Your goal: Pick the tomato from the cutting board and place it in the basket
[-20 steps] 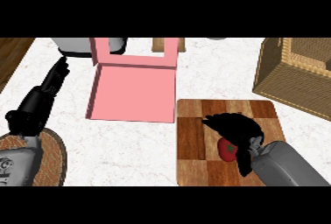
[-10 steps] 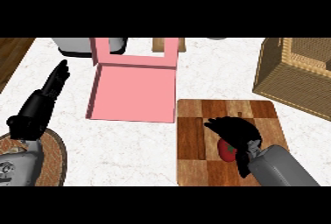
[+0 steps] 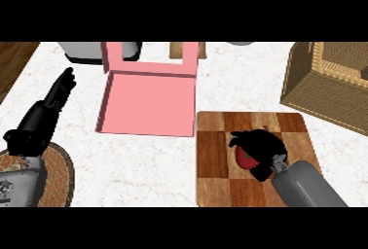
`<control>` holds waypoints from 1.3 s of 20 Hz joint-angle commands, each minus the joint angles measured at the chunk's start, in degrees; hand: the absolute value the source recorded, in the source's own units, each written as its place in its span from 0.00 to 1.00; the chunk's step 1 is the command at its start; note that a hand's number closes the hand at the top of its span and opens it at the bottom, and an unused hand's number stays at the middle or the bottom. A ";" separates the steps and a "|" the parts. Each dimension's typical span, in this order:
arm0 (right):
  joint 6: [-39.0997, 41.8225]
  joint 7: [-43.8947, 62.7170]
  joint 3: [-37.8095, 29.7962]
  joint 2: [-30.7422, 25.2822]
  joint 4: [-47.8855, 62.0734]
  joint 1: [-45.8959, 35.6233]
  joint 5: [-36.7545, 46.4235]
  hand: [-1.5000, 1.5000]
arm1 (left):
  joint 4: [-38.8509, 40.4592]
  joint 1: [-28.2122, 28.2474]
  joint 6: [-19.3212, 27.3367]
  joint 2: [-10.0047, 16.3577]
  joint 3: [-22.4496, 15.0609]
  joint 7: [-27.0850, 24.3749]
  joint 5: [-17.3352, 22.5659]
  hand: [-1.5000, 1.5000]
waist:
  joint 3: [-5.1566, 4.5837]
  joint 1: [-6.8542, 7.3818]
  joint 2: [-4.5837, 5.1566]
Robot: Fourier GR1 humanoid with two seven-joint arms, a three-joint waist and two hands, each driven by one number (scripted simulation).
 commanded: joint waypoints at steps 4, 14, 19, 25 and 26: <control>-2.94 -6.81 1.85 -0.09 4.17 0.67 4.48 1.00 | -3.48 0.65 -1.24 0.36 0.76 2.94 0.72 0.50 | 0.27 0.11 0.43; -16.45 -12.85 -23.98 -22.20 14.60 1.83 -0.27 1.00 | -3.17 1.48 0.66 0.46 2.58 2.31 0.04 0.50 | 0.84 -4.64 1.01; -23.14 -16.09 -37.09 -31.56 25.13 0.49 -4.57 1.00 | -3.36 1.74 -0.28 0.35 2.57 1.24 1.08 0.50 | 1.06 -2.60 1.85; -32.29 -23.71 -51.49 -36.03 33.87 -3.90 -14.01 1.00 | -3.05 1.46 -0.18 -0.14 1.66 0.84 0.49 0.50 | 1.10 -1.14 1.43; -33.58 -26.62 -53.62 -35.91 34.50 -4.13 -16.23 1.00 | -2.53 1.57 -0.24 0.09 1.52 0.84 0.06 0.50 | 1.18 -1.63 1.39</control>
